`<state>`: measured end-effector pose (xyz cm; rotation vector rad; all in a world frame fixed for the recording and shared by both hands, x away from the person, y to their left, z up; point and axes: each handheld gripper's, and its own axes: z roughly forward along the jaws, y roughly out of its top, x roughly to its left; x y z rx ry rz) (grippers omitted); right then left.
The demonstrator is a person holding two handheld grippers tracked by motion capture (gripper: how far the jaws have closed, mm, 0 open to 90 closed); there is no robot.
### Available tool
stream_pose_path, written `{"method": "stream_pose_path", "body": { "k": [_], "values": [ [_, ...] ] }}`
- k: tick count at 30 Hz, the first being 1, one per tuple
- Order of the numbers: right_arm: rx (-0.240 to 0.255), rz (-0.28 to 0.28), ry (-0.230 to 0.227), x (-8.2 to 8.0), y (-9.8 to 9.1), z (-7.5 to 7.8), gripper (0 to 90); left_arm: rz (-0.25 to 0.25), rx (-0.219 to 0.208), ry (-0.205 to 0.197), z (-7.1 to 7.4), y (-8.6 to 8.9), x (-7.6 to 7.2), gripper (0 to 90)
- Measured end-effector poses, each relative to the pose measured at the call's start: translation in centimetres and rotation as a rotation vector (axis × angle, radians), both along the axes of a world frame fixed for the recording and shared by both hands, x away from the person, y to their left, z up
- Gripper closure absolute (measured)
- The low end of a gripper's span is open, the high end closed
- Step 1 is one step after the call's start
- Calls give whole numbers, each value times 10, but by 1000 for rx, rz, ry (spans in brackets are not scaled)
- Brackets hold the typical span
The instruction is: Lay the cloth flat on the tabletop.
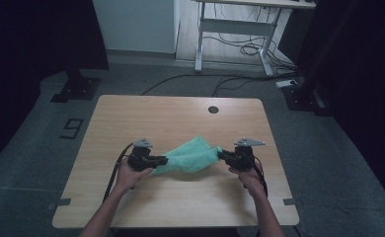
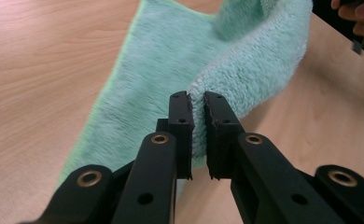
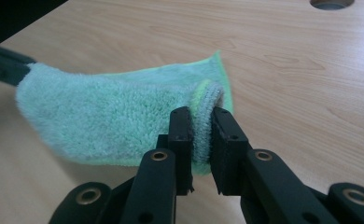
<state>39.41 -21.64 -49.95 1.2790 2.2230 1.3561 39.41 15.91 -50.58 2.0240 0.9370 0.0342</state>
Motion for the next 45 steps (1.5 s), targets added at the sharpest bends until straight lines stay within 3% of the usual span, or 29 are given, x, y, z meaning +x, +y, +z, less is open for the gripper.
{"method": "stream_pose_path", "body": {
  "k": [6, 20, 26, 36, 45],
  "values": [
    [-7, -45, 13, 18, 7, -14, 789, 32, 23, 4, -10, -3, 8, 831],
    [-30, -78, 21, 32, 10, -25, 788, 68, 62, 12, -20, -8, 16, 844],
    [-57, -86, 57, 40, 12, -39, 785, 54, 85, 13, -25, -12, 15, 843],
    [-105, -108, 69, 40, 9, -42, 763, 25, 96, 12, -25, -16, 5, 814],
    [-79, -116, 80, 45, 7, -47, 798, 0, 81, 4, -21, -13, 0, 778]
  ]
}}
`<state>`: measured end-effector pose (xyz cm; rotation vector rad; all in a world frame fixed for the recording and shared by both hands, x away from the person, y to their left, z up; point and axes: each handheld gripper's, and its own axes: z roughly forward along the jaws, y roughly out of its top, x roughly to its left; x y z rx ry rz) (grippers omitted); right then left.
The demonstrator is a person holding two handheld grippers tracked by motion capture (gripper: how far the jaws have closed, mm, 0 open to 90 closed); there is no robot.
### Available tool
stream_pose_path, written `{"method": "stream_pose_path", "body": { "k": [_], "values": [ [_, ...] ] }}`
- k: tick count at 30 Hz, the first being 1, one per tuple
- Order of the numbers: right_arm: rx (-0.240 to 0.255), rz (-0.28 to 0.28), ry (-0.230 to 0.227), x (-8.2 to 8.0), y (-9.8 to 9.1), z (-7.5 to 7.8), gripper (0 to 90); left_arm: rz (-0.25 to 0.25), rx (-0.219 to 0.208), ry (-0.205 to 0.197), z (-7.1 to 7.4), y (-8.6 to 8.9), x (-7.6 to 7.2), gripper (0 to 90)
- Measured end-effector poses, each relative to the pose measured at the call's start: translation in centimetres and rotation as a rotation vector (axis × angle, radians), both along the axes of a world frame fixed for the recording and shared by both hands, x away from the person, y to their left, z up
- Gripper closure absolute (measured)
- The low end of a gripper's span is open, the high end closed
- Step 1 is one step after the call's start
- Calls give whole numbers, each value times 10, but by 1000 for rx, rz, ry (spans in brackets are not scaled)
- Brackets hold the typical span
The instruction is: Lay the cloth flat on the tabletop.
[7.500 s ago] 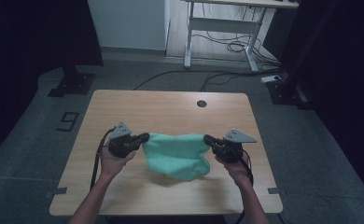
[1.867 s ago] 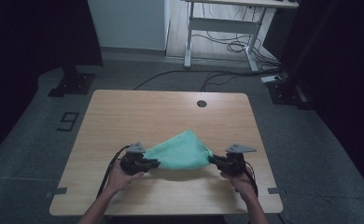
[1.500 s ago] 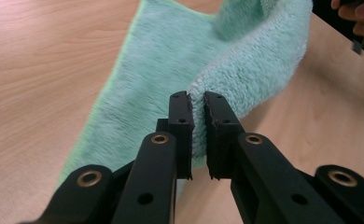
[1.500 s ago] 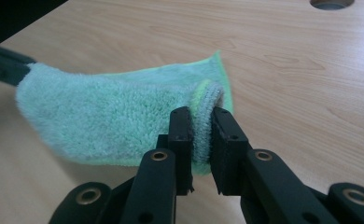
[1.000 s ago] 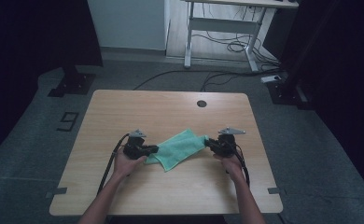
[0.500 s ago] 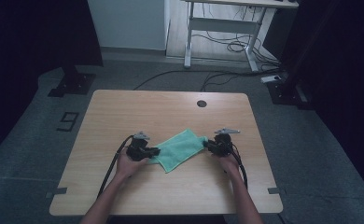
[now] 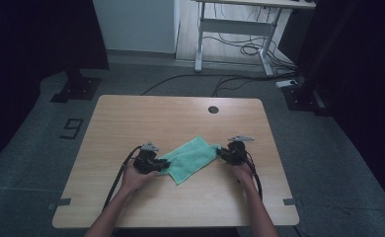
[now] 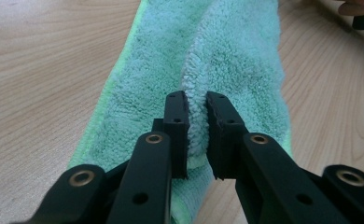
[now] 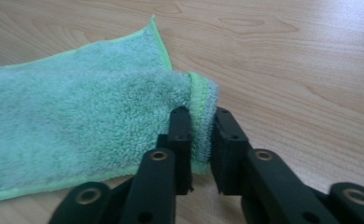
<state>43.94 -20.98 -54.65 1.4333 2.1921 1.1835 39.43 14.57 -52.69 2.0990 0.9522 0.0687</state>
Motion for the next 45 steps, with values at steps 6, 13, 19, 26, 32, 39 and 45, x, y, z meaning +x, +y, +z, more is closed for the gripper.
{"method": "stream_pose_path", "body": {
  "k": [6, 13, 19, 26, 32, 39, 45],
  "values": [
    [7, 23, -16, -13, -5, 8, 811, 32, -82, -22, 12, 9, 3, 716],
    [11, 20, -5, -21, -14, 5, 816, 51, -73, -32, 13, 11, 17, 700],
    [-5, 27, 2, -23, -15, 4, 813, 47, -59, -6, 6, 7, 34, 716],
    [-16, 31, 3, -22, -14, 2, 809, 66, 2, 4, -6, -1, 44, 758],
    [-22, 29, -7, -24, -16, 4, 802, 54, 112, -46, -10, -13, 35, 778],
    [-19, 28, -9, -26, -19, 4, 802, 48, 174, -98, -12, -20, 26, 801],
    [-19, 37, 11, -24, -21, 1, 825, 58, 180, -121, -13, -20, 24, 826]
  ]
}}
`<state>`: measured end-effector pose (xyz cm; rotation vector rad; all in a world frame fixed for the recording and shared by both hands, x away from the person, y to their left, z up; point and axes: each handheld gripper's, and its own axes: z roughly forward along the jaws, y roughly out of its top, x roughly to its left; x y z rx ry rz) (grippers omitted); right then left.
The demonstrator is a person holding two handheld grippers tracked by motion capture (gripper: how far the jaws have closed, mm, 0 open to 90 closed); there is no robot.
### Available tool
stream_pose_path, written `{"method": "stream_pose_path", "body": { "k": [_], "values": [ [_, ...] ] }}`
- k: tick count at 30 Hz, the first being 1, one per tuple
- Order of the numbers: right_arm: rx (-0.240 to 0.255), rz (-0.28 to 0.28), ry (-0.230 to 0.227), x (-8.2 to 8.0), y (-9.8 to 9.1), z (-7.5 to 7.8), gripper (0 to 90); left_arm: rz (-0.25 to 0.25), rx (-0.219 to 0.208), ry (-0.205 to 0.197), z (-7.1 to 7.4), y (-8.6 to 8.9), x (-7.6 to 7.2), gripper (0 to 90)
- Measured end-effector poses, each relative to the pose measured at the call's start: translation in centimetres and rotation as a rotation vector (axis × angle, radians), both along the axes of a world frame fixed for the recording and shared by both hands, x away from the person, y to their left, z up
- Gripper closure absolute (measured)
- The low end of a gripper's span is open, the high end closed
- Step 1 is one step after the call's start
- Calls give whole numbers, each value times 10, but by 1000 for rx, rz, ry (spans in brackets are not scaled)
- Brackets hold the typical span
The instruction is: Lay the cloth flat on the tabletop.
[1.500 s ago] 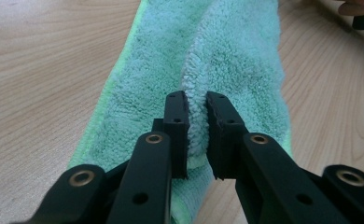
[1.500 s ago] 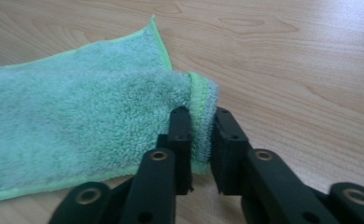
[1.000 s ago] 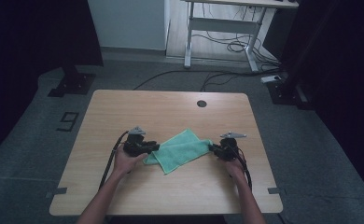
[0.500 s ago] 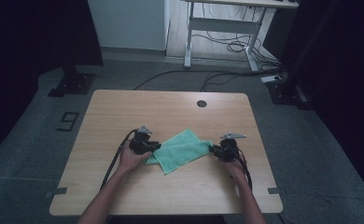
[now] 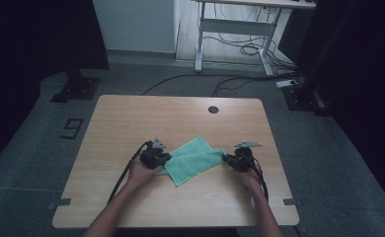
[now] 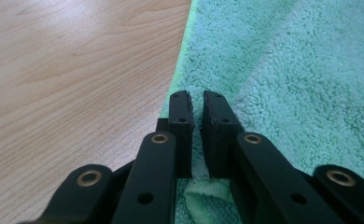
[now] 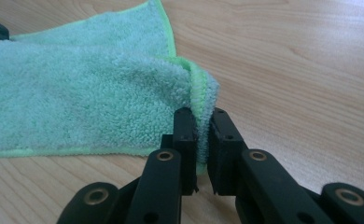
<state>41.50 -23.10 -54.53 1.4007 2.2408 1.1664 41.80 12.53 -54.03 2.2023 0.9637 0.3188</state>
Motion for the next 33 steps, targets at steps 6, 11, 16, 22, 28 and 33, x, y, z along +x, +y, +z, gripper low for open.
{"method": "stream_pose_path", "body": {
  "k": [6, 11, 16, 22, 28, 33],
  "values": [
    [9, -3, 13, -6, -9, 0, 833, 20, -26, 4, -2, 7, 0, 837],
    [5, -4, 15, -16, -17, 1, 833, 31, -7, -20, -2, 7, -5, 839],
    [9, -19, 28, -27, -28, 0, 828, 41, -12, -20, -2, 11, -10, 839],
    [-11, -23, 24, -22, -22, 1, 812, 39, -1, -15, -1, 16, -16, 838],
    [-65, -25, 10, -4, -4, 2, 804, 57, -6, -14, -1, 27, -28, 835],
    [-64, -32, 20, 15, 6, 2, 793, 77, 5, -11, 1, 36, -37, 812]
  ]
}}
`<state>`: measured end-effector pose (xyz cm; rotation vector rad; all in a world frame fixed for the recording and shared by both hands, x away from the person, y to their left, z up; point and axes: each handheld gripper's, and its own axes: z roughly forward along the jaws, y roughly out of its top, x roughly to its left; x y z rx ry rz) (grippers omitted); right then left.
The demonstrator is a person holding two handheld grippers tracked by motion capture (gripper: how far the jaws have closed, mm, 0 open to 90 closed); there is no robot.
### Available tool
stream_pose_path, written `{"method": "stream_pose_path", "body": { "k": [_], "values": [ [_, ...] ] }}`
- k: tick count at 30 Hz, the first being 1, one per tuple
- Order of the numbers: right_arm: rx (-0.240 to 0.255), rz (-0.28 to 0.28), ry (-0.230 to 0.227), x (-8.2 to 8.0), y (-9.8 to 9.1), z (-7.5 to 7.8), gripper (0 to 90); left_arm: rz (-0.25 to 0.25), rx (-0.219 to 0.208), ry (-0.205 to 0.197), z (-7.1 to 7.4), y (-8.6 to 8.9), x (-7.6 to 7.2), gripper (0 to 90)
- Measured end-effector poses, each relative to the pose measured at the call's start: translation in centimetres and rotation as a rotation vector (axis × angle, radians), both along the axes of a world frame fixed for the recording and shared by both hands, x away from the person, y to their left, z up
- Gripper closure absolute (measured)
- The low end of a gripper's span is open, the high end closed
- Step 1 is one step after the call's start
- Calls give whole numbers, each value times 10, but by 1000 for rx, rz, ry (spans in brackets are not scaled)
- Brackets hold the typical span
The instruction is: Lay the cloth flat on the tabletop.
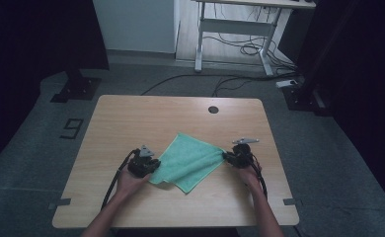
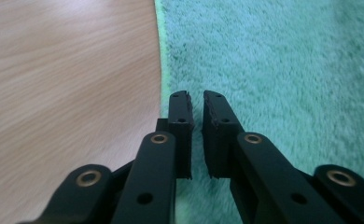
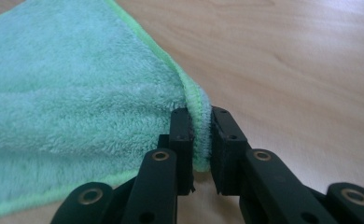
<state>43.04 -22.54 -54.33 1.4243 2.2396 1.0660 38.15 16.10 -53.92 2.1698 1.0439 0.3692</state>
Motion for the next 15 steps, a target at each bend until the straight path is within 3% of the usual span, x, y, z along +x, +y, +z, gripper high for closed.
{"method": "stream_pose_path", "body": {
  "k": [4, 7, 11, 15],
  "values": [
    [-7, -41, -17, 12, 8, 1, 649, 12, -48, -27, 7, 5, -3, 795],
    [22, -83, -58, 4, 10, 8, 522, 9, -106, -42, 17, 5, -6, 789],
    [54, -82, -106, -21, 9, 23, 458, -18, -112, -32, 17, -3, -6, 777],
    [93, -57, -114, -40, 10, 28, 454, -40, -88, -4, 11, -14, -2, 767]
  ]
}}
